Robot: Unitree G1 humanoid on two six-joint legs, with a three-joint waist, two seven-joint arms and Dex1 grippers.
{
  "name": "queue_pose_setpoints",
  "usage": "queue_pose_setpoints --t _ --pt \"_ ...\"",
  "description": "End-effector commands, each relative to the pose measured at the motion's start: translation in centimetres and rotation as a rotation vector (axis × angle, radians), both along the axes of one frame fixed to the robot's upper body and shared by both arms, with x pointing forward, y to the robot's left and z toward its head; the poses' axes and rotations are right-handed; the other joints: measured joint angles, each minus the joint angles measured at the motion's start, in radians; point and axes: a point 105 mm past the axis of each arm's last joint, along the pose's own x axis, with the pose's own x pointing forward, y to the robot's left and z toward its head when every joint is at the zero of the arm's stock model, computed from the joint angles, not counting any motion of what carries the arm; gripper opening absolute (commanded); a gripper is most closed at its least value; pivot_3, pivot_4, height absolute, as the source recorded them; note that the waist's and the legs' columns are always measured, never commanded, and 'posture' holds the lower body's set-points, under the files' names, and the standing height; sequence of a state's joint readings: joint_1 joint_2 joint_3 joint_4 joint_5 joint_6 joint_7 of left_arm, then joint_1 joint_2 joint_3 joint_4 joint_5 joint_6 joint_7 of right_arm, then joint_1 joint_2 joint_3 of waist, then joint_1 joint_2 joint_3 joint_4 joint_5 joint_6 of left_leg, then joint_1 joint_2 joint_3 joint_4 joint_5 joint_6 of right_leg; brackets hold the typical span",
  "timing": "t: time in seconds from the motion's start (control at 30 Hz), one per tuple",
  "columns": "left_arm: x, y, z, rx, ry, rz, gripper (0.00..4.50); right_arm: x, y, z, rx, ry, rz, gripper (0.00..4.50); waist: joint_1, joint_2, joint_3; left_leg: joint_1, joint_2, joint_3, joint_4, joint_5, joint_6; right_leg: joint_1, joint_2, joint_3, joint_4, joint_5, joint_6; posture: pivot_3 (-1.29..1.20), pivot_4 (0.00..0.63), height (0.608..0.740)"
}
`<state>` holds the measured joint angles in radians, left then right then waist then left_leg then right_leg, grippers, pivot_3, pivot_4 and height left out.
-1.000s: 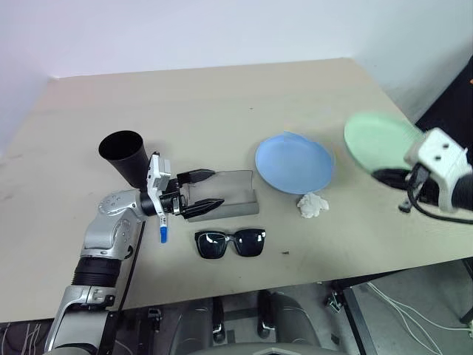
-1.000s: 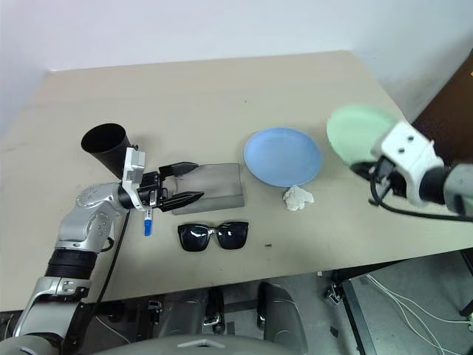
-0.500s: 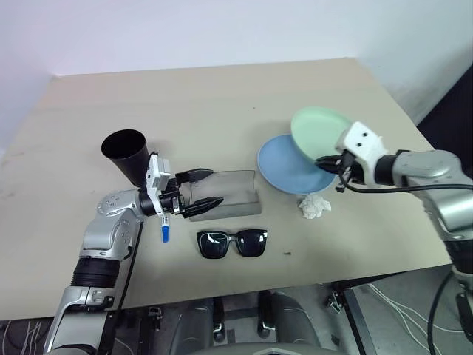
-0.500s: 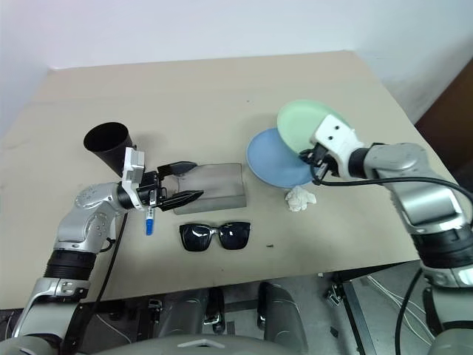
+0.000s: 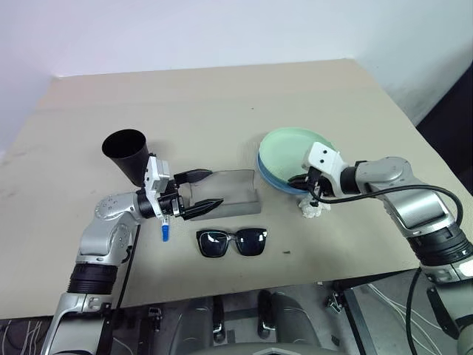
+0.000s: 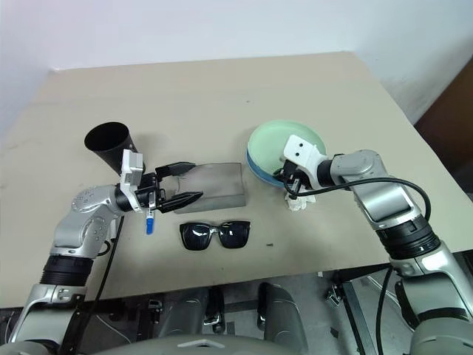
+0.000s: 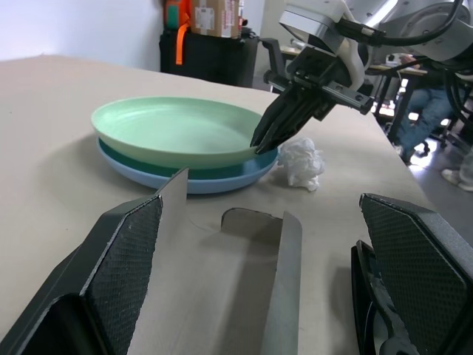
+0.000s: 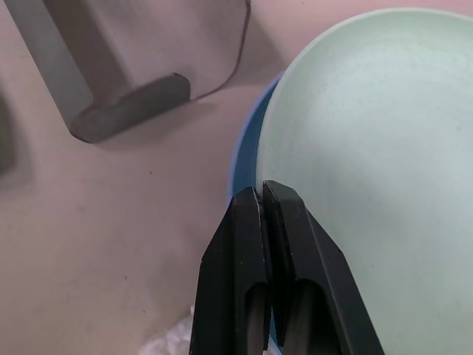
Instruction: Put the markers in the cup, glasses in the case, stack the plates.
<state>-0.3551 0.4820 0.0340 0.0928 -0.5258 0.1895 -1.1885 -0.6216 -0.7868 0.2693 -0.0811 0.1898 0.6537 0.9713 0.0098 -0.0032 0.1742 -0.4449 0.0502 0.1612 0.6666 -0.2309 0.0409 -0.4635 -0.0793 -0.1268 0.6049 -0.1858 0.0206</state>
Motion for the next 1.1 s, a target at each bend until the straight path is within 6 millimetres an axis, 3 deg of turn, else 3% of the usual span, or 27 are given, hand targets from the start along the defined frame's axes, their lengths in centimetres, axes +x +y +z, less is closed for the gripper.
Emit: queue_pose_setpoints --t 0.03,0.27,0.3,0.37,0.73,0.97,1.1 --pt "0.0 0.2 1.8 -0.038 -0.063 0.026 4.5 -0.2 0.8 1.0 0.0 -0.03 0.04 0.04 0.0 0.0 0.0 0.0 0.0 0.0 0.0 0.0 0.0 0.0 0.0 0.0 0.0 0.0 0.0 0.0 0.15 0.74" --pt "0.1 0.3 2.2 -0.048 -0.071 0.038 4.5 -0.1 0.5 0.8 -0.019 -0.03 0.037 0.04 0.0 0.0 0.0 0.0 0.0 0.0 0.0 0.0 0.0 0.0 0.0 0.0 0.001 0.0 0.0 0.0 0.15 0.74" --pt "0.1 0.4 2.1 -0.047 -0.07 0.039 4.5 -0.1 0.4 0.9 -0.019 -0.032 0.036 0.24 0.0 0.0 0.0 0.0 0.0 0.0 0.0 0.0 0.0 0.0 0.0 0.0 0.001 0.0 0.0 0.0 0.15 0.74" --pt "0.3 0.5 2.1 -0.045 -0.082 0.05 4.5 0.0 0.3 1.1 -0.021 -0.038 0.034 0.66 0.0 0.0 0.0 0.0 0.0 0.0 0.001 0.0 0.0 0.0 0.0 0.0 0.002 0.0 0.0 0.0 0.15 0.74" --pt "0.3 0.8 1.5 -0.036 -0.081 0.048 4.5 -0.4 -0.6 4.4 0.071 -0.079 0.007 4.41 0.001 0.0 0.0 0.0 0.0 0.0 0.0 0.0 0.0 -0.001 0.0 0.0 0.002 0.0 0.0 0.0 0.15 0.74" --pt "0.3 1.1 1.6 -0.037 -0.096 0.059 4.5 -2.3 -5.0 4.4 0.13 -0.016 -0.138 4.46 0.004 0.0 0.0 0.0 0.0 0.0 0.0 0.0 0.0 -0.001 -0.001 0.0 0.001 0.0 0.0 0.0 0.15 0.74" --pt "0.3 1.3 1.4 -0.033 -0.095 0.062 4.5 -4.2 -6.1 3.7 0.174 0.05 -0.154 4.46 0.0 0.0 0.0 0.0 0.0 0.0 0.0 0.0 0.0 -0.001 0.0 0.0 0.0 0.0 0.0 0.0 0.15 0.74"
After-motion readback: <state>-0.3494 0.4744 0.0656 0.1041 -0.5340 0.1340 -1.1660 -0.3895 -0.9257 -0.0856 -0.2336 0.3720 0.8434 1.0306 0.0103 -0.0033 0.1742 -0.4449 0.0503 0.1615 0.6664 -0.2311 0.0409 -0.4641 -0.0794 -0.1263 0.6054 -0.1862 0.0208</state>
